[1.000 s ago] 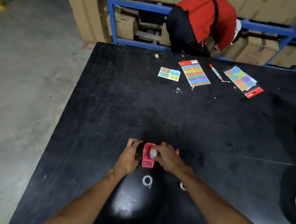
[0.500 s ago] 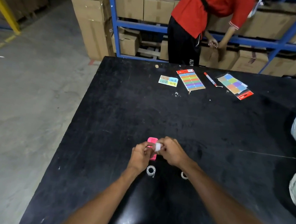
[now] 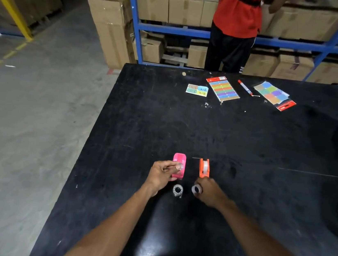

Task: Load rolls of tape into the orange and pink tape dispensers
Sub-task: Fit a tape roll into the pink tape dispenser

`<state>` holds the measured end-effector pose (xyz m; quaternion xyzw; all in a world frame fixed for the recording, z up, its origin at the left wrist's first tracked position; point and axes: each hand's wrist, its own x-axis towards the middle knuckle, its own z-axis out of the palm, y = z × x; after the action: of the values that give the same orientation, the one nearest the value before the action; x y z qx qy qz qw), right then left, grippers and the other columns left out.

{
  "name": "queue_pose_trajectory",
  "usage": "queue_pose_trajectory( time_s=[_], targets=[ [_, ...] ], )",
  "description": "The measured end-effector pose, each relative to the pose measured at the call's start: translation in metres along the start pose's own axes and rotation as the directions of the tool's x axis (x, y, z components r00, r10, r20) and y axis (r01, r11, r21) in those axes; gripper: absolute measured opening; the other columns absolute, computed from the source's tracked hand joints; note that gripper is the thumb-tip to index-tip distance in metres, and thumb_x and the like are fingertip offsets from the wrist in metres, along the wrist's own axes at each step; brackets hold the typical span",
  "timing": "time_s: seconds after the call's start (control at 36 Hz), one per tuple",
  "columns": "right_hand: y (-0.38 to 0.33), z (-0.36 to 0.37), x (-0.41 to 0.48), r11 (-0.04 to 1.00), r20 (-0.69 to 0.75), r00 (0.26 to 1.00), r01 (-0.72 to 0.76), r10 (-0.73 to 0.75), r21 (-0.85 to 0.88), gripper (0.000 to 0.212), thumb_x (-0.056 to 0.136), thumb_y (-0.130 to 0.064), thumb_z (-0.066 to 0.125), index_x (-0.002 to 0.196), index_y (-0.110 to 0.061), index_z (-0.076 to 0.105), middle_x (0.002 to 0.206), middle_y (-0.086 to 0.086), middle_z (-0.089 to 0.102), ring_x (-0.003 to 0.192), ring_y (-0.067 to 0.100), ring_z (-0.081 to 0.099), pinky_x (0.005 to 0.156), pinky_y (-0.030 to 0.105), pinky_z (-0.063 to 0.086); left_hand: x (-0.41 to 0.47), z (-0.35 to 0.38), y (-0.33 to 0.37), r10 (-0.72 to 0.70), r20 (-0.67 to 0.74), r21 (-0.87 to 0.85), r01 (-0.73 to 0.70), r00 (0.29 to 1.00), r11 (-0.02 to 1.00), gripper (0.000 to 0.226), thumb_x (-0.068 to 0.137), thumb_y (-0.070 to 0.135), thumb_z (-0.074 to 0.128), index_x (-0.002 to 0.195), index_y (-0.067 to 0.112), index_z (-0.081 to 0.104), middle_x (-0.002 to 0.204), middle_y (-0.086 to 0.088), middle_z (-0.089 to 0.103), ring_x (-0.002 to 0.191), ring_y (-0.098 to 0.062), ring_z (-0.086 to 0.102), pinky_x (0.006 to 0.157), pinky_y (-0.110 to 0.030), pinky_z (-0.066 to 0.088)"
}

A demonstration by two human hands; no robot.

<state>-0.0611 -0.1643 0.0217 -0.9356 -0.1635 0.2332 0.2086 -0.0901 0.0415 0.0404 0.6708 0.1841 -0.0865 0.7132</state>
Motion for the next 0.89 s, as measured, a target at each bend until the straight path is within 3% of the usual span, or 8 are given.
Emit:
queue_pose_trajectory(
  time_s=[0.08, 0.28, 0.36, 0.44, 0.58, 0.69, 0.78, 0.89],
  targets=[
    [0.0, 0.02, 0.001, 0.998, -0.01, 1.0, -0.03, 0.029, -0.057, 0.026, 0.086, -0.016, 0.065, 0.11, -0.011, 0.055, 0.12, 0.013, 0.059, 0.101, 0.035, 0.065, 0.075, 0.034, 0.048, 0.003, -0.007, -0.005, -0.021, 0.009, 0.056, 0.02, 1.0, 0.998, 0.022, 0.09, 0.013, 0.071, 0.111, 0.005, 0.073, 0.097, -0.011, 0.075, 0.087, -0.015, 0.073, 0.079, -0.035, 0.062],
    [0.009, 0.043, 0.017, 0.988, -0.019, 0.997, -0.083, 0.081, -0.133, 0.037, 0.089, -0.011, 0.063, 0.125, -0.009, 0.054, 0.151, 0.024, 0.034, 0.108, 0.035, 0.064, 0.088, 0.04, 0.051, 0.016, -0.027, -0.011, -0.067, 0.021, 0.099, 0.065, 0.998, 0.993, 0.017, 0.091, 0.016, 0.071, 0.107, 0.009, 0.073, 0.093, -0.007, 0.075, 0.087, -0.012, 0.074, 0.078, -0.033, 0.06],
    [0.014, 0.05, 0.017, 0.979, 0.014, 0.992, -0.118, 0.122, -0.168, 0.055, 0.085, -0.017, 0.071, 0.134, -0.011, 0.047, 0.147, 0.017, 0.038, 0.117, 0.036, 0.058, 0.091, 0.043, 0.052, 0.022, -0.035, -0.013, -0.088, 0.005, 0.104, 0.087, 0.996, 0.991, 0.02, 0.091, 0.017, 0.07, 0.109, 0.007, 0.073, 0.096, -0.009, 0.075, 0.092, -0.016, 0.074, 0.082, -0.038, 0.06],
    [0.011, 0.053, 0.019, 0.97, -0.075, 0.994, -0.099, 0.084, -0.223, 0.066, 0.075, -0.039, 0.08, 0.13, -0.013, 0.052, 0.139, 0.011, 0.049, 0.122, 0.033, 0.054, 0.095, 0.045, 0.05, 0.028, -0.043, -0.019, -0.109, -0.009, 0.108, 0.109, 0.994, 0.988, 0.022, 0.091, 0.018, 0.07, 0.11, 0.006, 0.073, 0.104, -0.014, 0.076, 0.095, -0.018, 0.074, 0.081, -0.037, 0.061],
    [-0.009, 0.068, 0.029, 0.956, -0.2, 0.978, 0.005, -0.066, -0.293, 0.059, 0.066, -0.058, 0.075, 0.106, -0.015, 0.065, 0.1, 0.005, 0.066, 0.095, 0.029, 0.064, 0.085, 0.042, 0.052, 0.029, -0.046, -0.028, -0.145, -0.024, 0.089, 0.147, 0.989, 0.985, 0.021, 0.091, 0.016, 0.07, 0.11, 0.005, 0.072, 0.106, -0.015, 0.076, 0.093, -0.017, 0.074, 0.082, -0.039, 0.06],
    [-0.016, 0.084, 0.039, 0.942, -0.125, 0.99, 0.021, -0.066, -0.336, 0.06, 0.059, -0.054, 0.081, 0.104, -0.016, 0.068, 0.097, 0.004, 0.068, 0.091, 0.027, 0.065, 0.08, 0.041, 0.053, 0.025, -0.047, -0.027, -0.165, -0.028, 0.073, 0.166, 0.986, 0.983, 0.02, 0.09, 0.017, 0.071, 0.108, 0.007, 0.073, 0.104, -0.014, 0.076, 0.094, -0.018, 0.075, 0.082, -0.038, 0.06],
    [-0.016, 0.088, 0.042, 0.939, -0.115, 0.99, 0.041, -0.085, -0.343, 0.046, 0.066, -0.04, 0.076, 0.104, -0.015, 0.068, 0.097, 0.006, 0.067, 0.092, 0.03, 0.066, 0.08, 0.041, 0.05, 0.022, -0.051, -0.024, -0.172, -0.039, 0.062, 0.174, 0.984, 0.983, 0.02, 0.09, 0.017, 0.071, 0.108, 0.008, 0.073, 0.101, -0.01, 0.077, 0.097, -0.021, 0.075, 0.08, -0.036, 0.061],
    [-0.018, 0.074, 0.043, 0.985, -0.131, 0.987, 0.073, -0.093, -0.154, 0.042, 0.072, -0.038, 0.069, 0.11, -0.02, 0.063, 0.108, 0.001, 0.066, 0.105, 0.025, 0.062, 0.087, 0.041, 0.046, 0.019, -0.056, -0.018, -0.192, -0.016, 0.038, 0.192, 0.981, 0.981, 0.017, 0.091, 0.015, 0.071, 0.106, 0.01, 0.074, 0.093, 0.002, 0.079, 0.093, -0.014, 0.074, 0.082, -0.036, 0.061]
  ],
)
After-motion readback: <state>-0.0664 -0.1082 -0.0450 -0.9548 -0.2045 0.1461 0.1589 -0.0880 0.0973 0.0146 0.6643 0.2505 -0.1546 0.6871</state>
